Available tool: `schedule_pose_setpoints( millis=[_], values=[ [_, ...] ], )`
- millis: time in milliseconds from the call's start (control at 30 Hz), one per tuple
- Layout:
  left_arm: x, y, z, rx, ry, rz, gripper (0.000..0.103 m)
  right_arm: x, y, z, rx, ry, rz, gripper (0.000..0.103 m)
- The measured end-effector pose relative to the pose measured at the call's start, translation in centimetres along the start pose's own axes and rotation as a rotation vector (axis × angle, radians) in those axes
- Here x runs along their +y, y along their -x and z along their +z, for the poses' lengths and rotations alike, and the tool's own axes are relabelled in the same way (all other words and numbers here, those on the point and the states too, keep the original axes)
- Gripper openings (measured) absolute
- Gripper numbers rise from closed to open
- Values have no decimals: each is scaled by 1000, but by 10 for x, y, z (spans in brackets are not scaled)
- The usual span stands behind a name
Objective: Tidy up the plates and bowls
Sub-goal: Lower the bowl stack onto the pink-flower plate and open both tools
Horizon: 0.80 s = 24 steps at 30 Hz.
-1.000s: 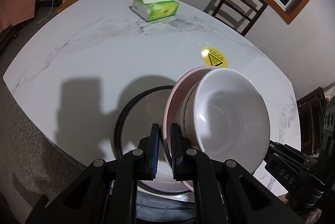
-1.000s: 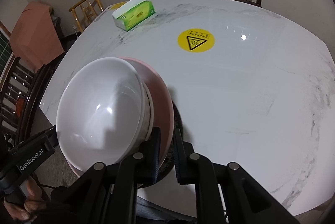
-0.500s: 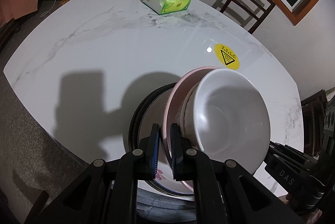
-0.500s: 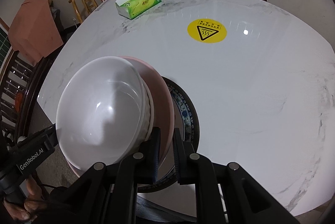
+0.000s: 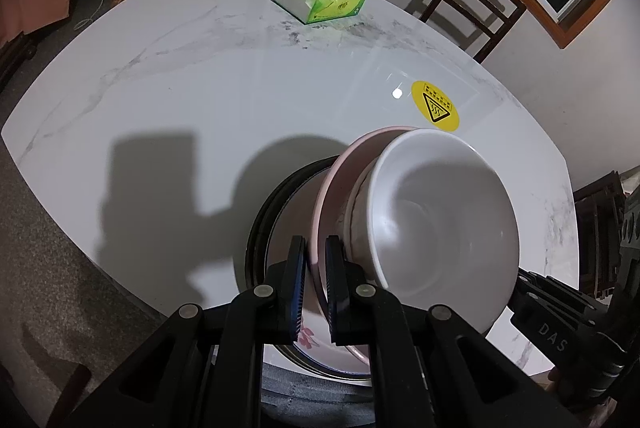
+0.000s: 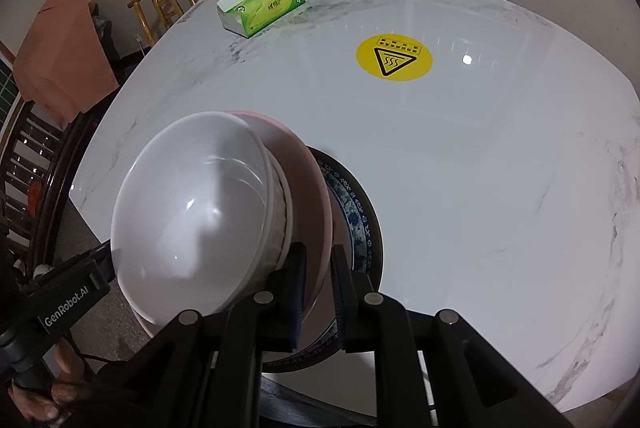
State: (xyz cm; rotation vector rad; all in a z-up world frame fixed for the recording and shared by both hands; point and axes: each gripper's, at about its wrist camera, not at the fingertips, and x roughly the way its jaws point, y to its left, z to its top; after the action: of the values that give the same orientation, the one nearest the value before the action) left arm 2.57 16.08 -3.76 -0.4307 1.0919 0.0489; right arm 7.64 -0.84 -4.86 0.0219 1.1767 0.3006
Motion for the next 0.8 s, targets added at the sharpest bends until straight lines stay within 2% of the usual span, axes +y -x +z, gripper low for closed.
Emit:
schedule_pose_setpoints(
  millis=[200,467,533,667,733,800],
  values=[
    [-3,0,-1,-15,-20,20,6,0,2,-2,-14,0,-3,15],
    [-1,1,-2,-20,-21,37,13,-1,4,-3,-25,15,-15,17],
    [0,1,-2,-26,-20,50,18,-3,5,-3,-36,18,-24,24],
    [1,4,-2,-47,-33,63,27,-9,11,-2,-60,9,-20,29],
    [3,5,-1,-53,-29,69,32,-11,17,-1,-83,9,-38,42],
    [4,8,-1,-63,-32,68,34,-13,21,-1,-103,12,-48,46]
  ],
)
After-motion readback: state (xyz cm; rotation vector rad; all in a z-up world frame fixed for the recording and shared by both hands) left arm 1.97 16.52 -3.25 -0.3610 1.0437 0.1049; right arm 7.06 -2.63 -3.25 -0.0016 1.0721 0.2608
